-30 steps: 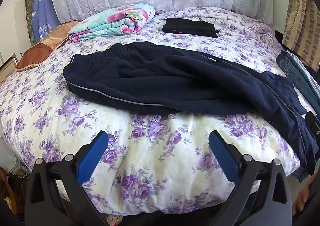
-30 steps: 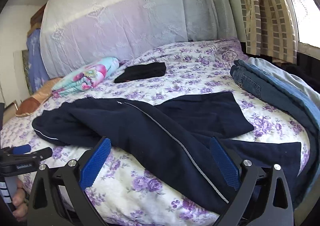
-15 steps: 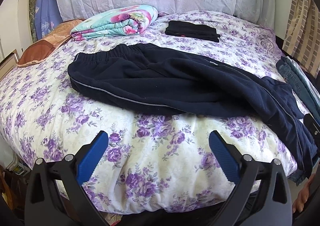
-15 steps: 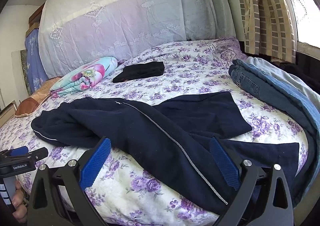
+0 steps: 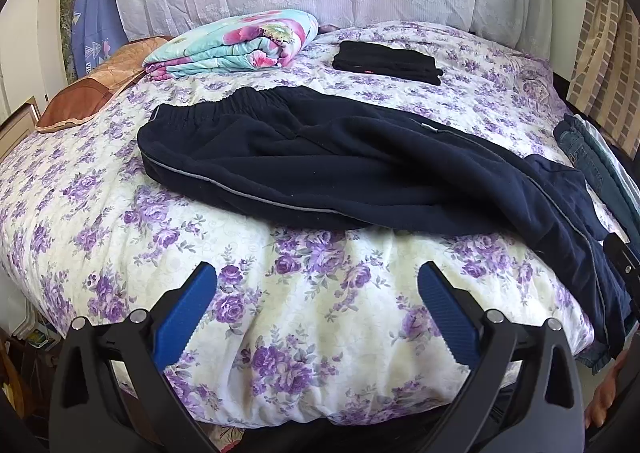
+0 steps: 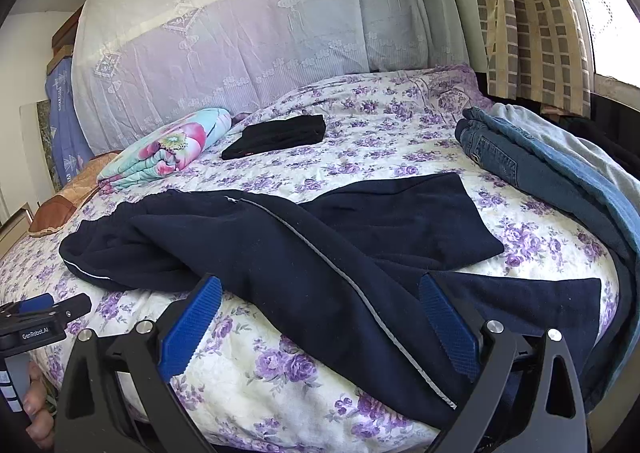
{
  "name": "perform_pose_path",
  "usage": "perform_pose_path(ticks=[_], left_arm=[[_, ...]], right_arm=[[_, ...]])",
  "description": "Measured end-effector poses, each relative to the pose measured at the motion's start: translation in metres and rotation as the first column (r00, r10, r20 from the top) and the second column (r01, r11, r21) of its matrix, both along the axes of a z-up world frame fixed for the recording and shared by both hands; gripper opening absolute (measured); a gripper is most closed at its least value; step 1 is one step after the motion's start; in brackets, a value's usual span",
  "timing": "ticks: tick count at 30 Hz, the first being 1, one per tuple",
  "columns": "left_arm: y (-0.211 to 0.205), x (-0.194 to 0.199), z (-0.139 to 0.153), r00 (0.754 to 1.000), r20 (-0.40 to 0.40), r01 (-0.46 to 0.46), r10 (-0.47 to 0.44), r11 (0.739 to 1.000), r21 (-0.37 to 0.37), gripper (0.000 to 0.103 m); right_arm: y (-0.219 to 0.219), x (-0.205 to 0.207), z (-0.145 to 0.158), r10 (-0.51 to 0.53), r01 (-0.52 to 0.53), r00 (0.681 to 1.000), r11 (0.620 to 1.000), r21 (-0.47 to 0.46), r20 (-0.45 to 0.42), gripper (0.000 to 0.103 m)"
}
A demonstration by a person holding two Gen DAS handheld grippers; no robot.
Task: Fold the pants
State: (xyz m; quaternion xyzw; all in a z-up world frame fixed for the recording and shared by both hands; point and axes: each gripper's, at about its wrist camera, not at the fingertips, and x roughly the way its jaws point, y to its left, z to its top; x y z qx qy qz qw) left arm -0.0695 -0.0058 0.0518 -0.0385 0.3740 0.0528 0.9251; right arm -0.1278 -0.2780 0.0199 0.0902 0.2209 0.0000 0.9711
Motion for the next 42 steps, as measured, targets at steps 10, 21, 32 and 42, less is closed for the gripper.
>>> perform_pose_path(ticks=[10,21,32,42], left_arm=[[-0.0036,-0.0039,-0.0024,1.0,0.006,0.002,-0.002,1.0,0.004,0.099],[-0.0061,-0.0061,-0.0038,1.0,-0.002,0.001,-0.001,1.0,-0.001,0.099],[-0.0066,-0.0053,-0.005,1.0,-0.006,0.002,-0.002,1.0,-0.001,0.099],[-0.0065,-0.0053,-0.005,1.0,-0.006,0.002,-0.002,1.0,-0.002,0.099]], right_arm=[[-0.0011,-0.0015,-0.0006,-0.001,0.001,1.0,1.0,0.004,0.004,0.099],[-0.0014,-0.0019,-0.0028,-0.002,0.002,1.0,1.0,0.008,0.0,0.099],[-0.0027,-0.0025,-0.0061,-0.003,0.003,1.0,1.0,0.017,-0.009,0.099],[-0.0028,-0.002,-0.0055,-0.003,0.003,1.0,1.0,0.016,-0.009,0.099]])
